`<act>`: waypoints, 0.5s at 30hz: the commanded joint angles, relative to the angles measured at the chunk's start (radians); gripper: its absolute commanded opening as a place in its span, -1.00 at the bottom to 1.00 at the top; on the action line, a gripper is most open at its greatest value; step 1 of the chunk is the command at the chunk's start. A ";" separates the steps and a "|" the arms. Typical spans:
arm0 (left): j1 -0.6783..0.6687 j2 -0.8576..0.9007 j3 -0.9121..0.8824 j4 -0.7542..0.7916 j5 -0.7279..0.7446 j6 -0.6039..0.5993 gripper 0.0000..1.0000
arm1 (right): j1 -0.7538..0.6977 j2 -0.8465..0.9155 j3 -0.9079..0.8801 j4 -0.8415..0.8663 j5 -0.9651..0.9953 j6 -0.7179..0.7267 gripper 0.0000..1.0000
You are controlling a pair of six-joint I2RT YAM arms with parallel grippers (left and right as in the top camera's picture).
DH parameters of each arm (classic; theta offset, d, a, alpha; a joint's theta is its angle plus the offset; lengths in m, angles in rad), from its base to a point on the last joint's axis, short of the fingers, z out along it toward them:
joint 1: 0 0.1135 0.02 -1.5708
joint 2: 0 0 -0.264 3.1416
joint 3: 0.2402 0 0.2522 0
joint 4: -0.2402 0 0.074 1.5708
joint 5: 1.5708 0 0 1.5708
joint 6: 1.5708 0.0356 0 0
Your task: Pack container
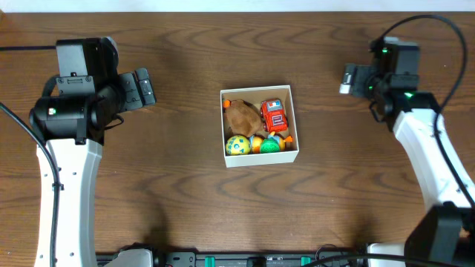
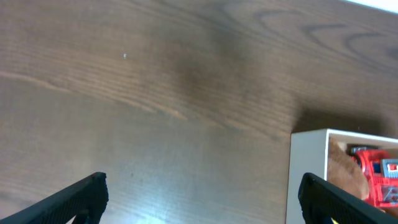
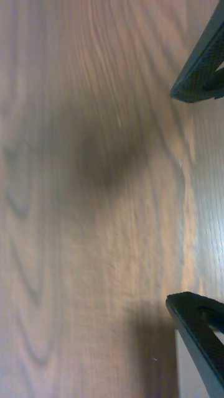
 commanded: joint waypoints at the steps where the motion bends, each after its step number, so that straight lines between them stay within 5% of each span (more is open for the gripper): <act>1: 0.000 0.010 -0.001 0.002 -0.007 0.031 0.96 | -0.026 -0.049 0.008 -0.035 0.037 -0.050 0.98; 15: -0.096 -0.175 -0.145 -0.006 -0.004 0.087 0.96 | -0.045 -0.397 0.003 -0.341 0.127 0.035 0.98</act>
